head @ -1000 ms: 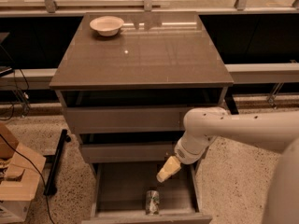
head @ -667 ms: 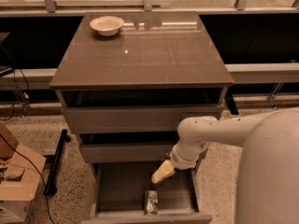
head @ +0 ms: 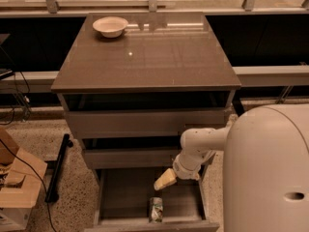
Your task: Pick 7up can from bottom drawer and place on counter
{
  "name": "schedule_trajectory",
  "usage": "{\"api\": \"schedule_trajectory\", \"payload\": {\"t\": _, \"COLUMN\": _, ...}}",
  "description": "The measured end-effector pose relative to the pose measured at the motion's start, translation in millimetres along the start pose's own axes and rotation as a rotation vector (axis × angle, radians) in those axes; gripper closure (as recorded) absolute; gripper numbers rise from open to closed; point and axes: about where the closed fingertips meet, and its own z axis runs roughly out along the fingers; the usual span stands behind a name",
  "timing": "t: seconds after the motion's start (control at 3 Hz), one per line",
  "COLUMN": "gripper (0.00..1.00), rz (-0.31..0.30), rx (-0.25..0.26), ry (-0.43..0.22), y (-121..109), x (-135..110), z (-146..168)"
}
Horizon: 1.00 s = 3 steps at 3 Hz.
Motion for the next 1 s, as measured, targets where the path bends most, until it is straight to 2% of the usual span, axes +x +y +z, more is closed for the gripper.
{"api": "schedule_trajectory", "payload": {"t": 0.33, "gripper": 0.0, "rz": 0.048, "rx": 0.002, "ry": -0.002, "y": -2.1, "x": -7.1, "z": 10.6}}
{"api": "schedule_trajectory", "payload": {"t": 0.67, "gripper": 0.0, "rz": 0.109, "rx": -0.034, "ry": 0.008, "y": -1.0, "x": -33.3, "z": 53.8}}
{"api": "schedule_trajectory", "payload": {"t": 1.0, "gripper": 0.0, "rz": 0.175, "rx": -0.12, "ry": -0.001, "y": -6.4, "x": -47.7, "z": 89.0}}
